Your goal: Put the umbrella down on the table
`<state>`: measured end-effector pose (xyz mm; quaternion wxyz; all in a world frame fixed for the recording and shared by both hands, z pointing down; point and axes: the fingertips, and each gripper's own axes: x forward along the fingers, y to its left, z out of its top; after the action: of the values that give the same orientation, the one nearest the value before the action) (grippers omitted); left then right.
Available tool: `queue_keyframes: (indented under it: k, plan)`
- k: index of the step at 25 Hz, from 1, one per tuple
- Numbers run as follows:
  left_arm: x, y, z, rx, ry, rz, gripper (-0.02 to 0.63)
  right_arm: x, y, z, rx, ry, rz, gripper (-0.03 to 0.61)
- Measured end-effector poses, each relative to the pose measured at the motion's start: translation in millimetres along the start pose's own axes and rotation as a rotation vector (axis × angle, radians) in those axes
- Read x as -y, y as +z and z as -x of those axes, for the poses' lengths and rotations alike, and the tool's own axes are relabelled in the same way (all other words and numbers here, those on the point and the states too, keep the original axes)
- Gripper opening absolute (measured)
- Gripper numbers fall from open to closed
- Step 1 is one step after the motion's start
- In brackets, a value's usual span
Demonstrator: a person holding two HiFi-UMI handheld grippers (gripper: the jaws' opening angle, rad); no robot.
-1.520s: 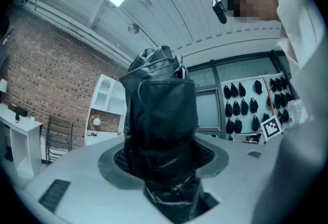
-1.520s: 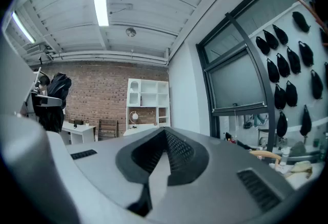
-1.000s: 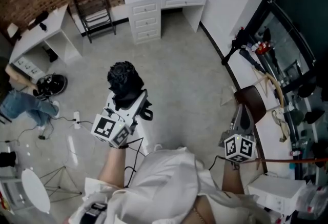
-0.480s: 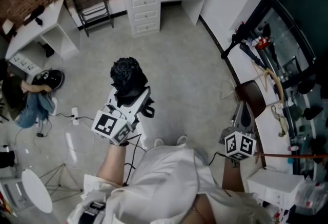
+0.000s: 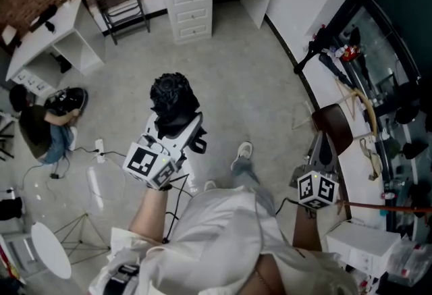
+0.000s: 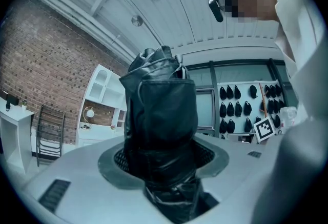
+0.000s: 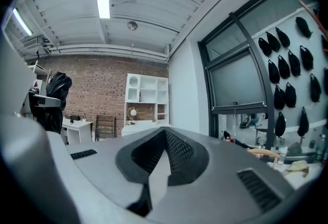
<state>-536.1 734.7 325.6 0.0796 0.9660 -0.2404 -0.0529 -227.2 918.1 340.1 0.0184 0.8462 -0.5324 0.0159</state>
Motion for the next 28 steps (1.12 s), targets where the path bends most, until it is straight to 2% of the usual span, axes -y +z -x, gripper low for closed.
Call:
queue_keyframes:
  k: [9, 19, 28]
  plan:
    - [-19, 3, -80, -0.005, 0.005, -0.027, 0.265, 23, -2, -84, 0.012, 0.022, -0.022, 0.018]
    - [-31, 2, -209, -0.019, 0.009, -0.038, 0.265, 79, -6, -204, -0.007, 0.047, -0.044, 0.017]
    - [-33, -9, -297, -0.03, 0.034, -0.039, 0.265, 118, -12, -285, -0.011, 0.108, -0.06, 0.018]
